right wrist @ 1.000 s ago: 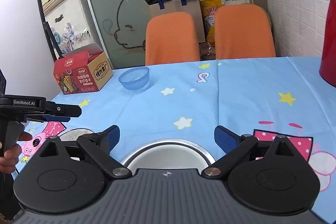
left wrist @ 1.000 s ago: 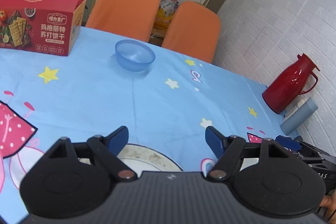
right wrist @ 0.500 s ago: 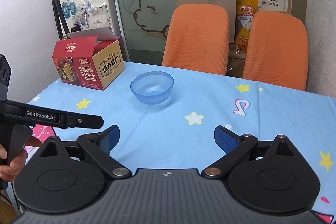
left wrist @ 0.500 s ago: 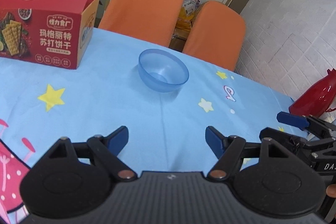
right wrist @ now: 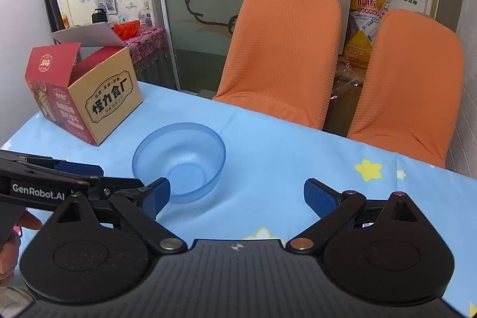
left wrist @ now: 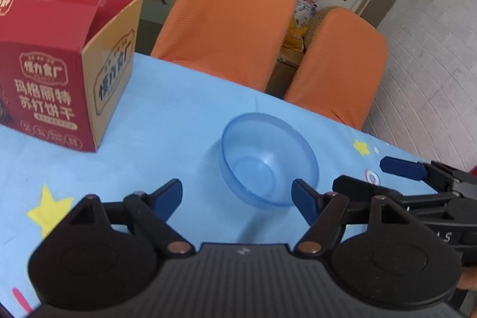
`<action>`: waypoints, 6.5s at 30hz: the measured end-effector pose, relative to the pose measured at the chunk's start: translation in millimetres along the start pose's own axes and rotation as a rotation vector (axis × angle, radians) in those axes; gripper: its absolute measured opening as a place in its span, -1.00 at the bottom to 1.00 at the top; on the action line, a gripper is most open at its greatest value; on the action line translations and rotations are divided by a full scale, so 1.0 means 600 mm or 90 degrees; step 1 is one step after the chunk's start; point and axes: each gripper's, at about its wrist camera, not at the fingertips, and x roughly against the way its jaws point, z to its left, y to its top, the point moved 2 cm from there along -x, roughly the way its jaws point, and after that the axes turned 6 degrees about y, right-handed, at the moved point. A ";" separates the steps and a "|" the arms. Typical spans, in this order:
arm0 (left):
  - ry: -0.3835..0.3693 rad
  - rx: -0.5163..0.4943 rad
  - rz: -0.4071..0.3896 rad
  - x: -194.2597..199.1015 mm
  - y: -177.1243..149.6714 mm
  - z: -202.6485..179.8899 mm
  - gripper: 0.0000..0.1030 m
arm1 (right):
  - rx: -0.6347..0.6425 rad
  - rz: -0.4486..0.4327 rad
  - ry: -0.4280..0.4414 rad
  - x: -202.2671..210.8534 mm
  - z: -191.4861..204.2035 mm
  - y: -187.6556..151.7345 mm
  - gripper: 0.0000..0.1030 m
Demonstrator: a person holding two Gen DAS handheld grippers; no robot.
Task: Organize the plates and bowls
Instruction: 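Move the left gripper toward the clear blue bowl, then close the left gripper on the rim of the blue bowl, then carry the blue bowl with the left gripper into the white bowl and release, then grip the rim of the nested bowl stack with the left gripper, then lift the nested bowls with the left gripper toward the plate stack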
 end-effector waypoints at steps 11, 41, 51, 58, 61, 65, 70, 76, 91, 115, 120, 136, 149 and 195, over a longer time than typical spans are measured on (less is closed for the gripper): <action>0.069 0.056 0.005 -0.072 0.038 0.016 0.44 | 0.001 0.044 0.036 -0.091 -0.002 0.007 1.00; 0.023 -0.061 0.001 -0.005 -0.011 -0.034 -0.44 | 0.045 0.063 0.063 -0.048 0.077 -0.017 0.32; -0.047 -0.075 -0.027 0.153 -0.101 -0.113 -0.44 | 0.060 0.034 0.016 0.133 0.113 -0.067 0.38; -0.119 -0.116 -0.021 0.235 -0.218 -0.205 -0.43 | 0.048 0.015 -0.055 0.273 0.108 -0.161 0.47; -0.146 -0.139 -0.001 0.247 -0.276 -0.238 -0.43 | 0.030 0.019 -0.079 0.316 0.099 -0.213 0.50; -0.163 -0.166 0.033 0.247 -0.341 -0.270 -0.42 | 0.008 0.030 -0.094 0.344 0.092 -0.276 0.51; -0.152 -0.181 0.047 0.240 -0.371 -0.284 -0.42 | -0.004 0.028 -0.085 0.346 0.092 -0.312 0.52; -0.141 -0.191 0.033 0.236 -0.366 -0.284 0.17 | 0.012 -0.003 -0.101 0.352 0.088 -0.320 0.56; -0.114 -0.190 -0.069 0.281 -0.373 -0.242 0.46 | -0.092 -0.161 -0.163 0.416 0.081 -0.406 1.00; -0.101 -0.341 0.080 0.138 -0.348 -0.261 0.47 | -0.169 -0.072 -0.143 0.303 0.028 -0.406 1.00; -0.103 -0.346 0.085 0.129 -0.349 -0.263 0.49 | -0.164 -0.074 -0.140 0.294 0.031 -0.404 1.00; -0.091 -0.361 0.083 0.124 -0.351 -0.267 0.58 | -0.201 -0.088 -0.138 0.300 0.033 -0.401 1.00; -0.108 -0.363 0.069 0.126 -0.354 -0.264 0.56 | -0.197 -0.118 -0.159 0.300 0.032 -0.411 1.00; -0.020 -0.158 -0.051 0.322 -0.305 0.030 -0.07 | -0.022 -0.127 0.001 0.240 0.311 -0.296 0.49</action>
